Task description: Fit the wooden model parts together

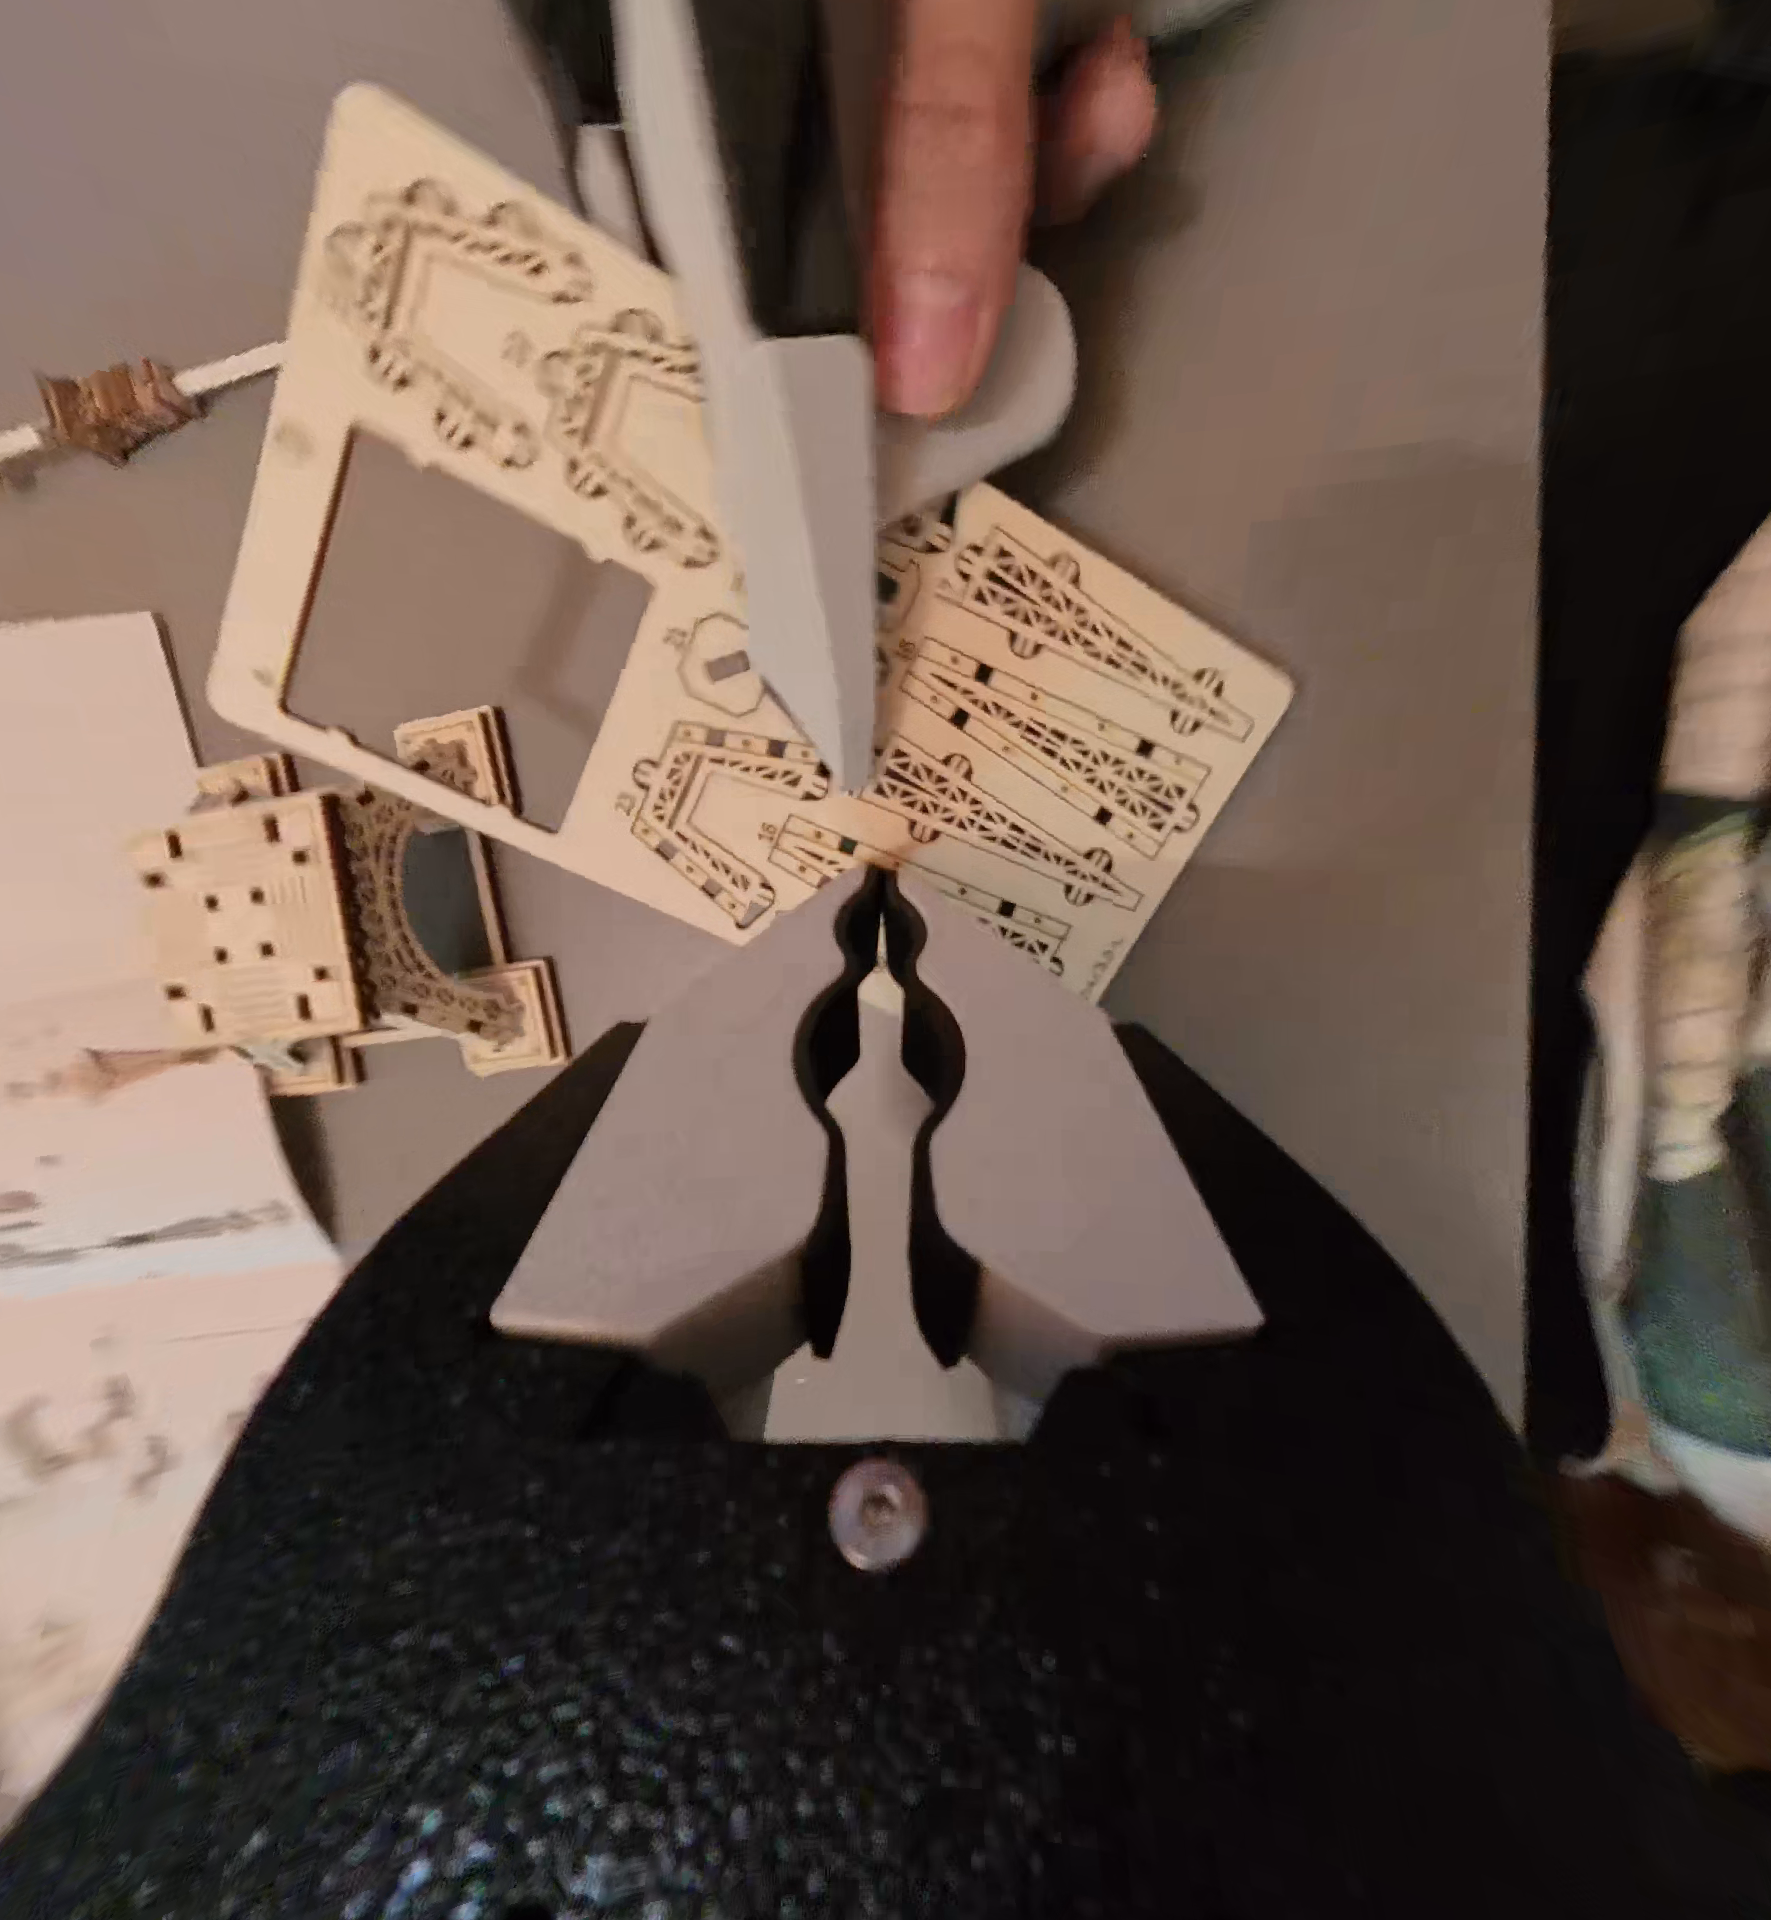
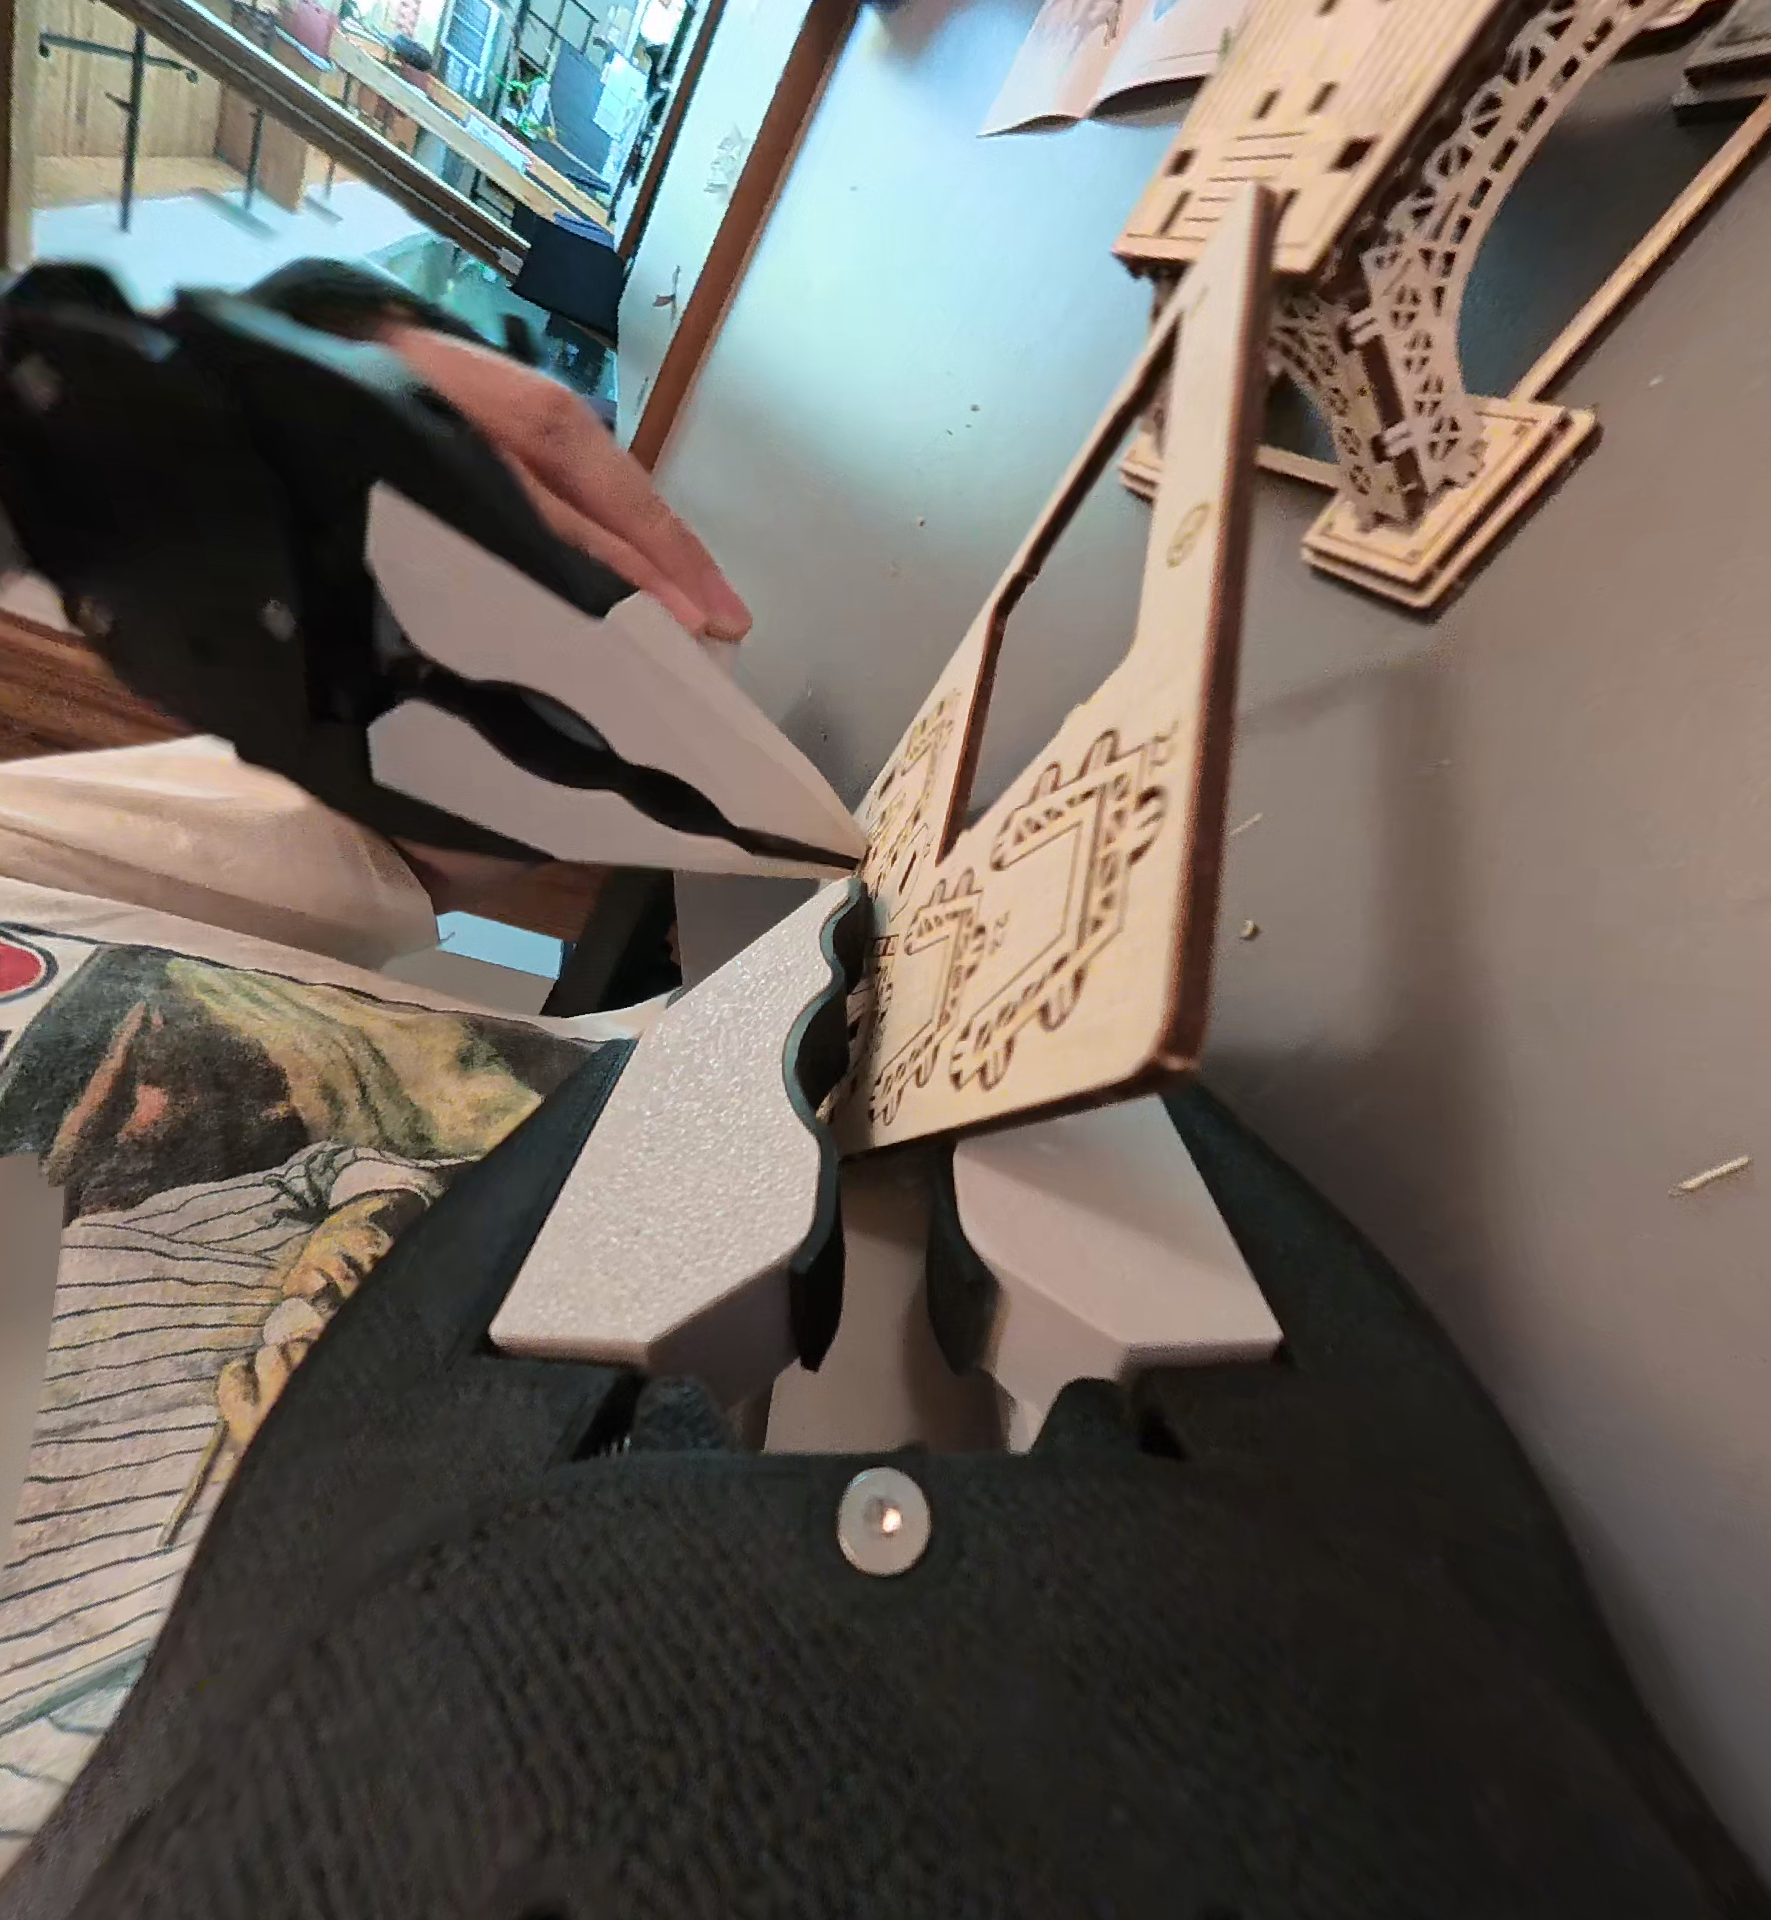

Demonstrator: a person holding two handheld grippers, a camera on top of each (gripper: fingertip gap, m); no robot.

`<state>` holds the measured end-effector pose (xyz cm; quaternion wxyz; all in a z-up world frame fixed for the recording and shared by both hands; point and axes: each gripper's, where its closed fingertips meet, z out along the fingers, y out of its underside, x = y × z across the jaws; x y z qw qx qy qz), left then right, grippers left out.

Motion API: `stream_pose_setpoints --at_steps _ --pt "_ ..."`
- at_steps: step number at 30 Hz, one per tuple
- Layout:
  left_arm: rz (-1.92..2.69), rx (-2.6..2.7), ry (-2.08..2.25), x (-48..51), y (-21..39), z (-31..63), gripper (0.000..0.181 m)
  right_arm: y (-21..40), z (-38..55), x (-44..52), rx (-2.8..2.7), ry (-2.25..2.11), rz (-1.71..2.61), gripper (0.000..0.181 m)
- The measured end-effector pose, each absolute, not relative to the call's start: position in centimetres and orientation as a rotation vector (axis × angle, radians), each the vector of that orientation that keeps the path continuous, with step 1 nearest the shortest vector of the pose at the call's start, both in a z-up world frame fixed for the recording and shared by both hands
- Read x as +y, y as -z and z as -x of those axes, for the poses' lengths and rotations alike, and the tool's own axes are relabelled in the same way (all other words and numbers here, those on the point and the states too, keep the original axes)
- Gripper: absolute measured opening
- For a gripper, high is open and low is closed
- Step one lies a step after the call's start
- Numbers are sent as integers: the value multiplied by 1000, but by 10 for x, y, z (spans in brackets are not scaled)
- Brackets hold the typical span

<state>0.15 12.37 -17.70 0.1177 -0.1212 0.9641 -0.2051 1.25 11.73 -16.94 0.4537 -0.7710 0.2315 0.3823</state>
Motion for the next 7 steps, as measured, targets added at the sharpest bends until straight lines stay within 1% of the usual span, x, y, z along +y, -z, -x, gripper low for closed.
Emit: stream_pose_setpoints --at_steps 1,4,7 --pt "450 2783 684 125 173 -7 0 168 -11 117 554 -937 1899 4" --pt "468 2748 796 125 166 -8 0 168 -11 118 549 -942 1900 4" --pt "367 2718 690 126 170 -14 0 168 -11 118 548 -940 1900 5"
